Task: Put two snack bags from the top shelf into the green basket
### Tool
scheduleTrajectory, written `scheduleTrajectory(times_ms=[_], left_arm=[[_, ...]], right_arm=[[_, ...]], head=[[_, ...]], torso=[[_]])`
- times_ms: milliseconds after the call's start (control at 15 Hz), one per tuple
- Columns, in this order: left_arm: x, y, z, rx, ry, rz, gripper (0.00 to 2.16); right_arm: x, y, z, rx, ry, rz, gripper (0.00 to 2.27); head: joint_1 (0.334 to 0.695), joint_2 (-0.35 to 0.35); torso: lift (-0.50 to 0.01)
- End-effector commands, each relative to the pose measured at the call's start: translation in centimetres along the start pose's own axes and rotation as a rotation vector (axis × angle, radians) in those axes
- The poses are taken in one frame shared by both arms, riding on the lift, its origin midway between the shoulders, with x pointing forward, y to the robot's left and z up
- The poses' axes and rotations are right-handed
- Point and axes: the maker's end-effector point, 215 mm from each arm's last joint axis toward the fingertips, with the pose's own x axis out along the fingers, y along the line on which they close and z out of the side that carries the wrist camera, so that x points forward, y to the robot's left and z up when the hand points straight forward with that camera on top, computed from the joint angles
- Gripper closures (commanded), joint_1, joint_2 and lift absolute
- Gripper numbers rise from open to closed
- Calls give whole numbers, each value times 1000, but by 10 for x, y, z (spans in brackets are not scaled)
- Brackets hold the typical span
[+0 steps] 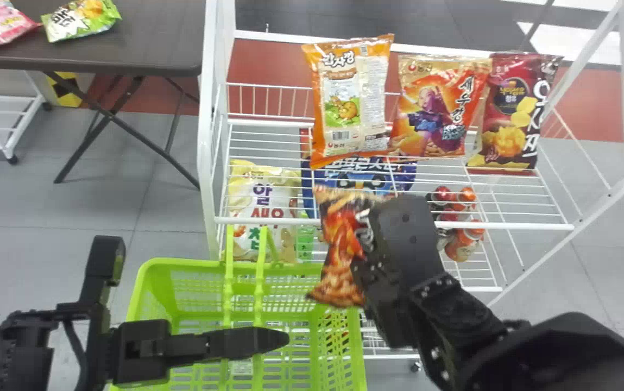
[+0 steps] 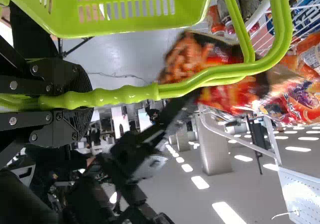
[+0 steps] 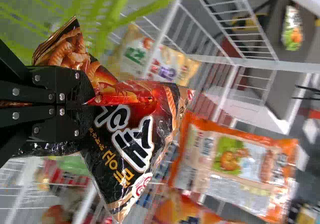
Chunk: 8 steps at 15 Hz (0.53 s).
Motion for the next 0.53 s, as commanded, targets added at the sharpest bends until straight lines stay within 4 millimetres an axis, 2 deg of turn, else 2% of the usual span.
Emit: scheduleTrajectory(times_ms=[0, 200, 333, 400, 467], left_arm=[[0, 1, -2, -7, 2, 1, 2148], [1, 0, -2, -5, 4, -3, 2148], [2, -1, -4, -9, 4, -7, 2148], [2, -1, -4, -9, 4, -7, 2148], [2, -1, -4, -9, 5, -7, 2148]], right_arm=[[-21, 14, -37, 26, 119, 60, 2192], [-19, 52, -48, 7, 138, 165, 2192], [-10, 78, -48, -16, 132, 218, 2192], [-3, 93, -51, -28, 139, 254, 2179], [6, 107, -50, -37, 127, 293, 2067]], head=[[695, -166], [695, -184], [695, -166], [695, -136], [695, -115]], torso=[[-1], [-1], [-1], [-1], [-1]])
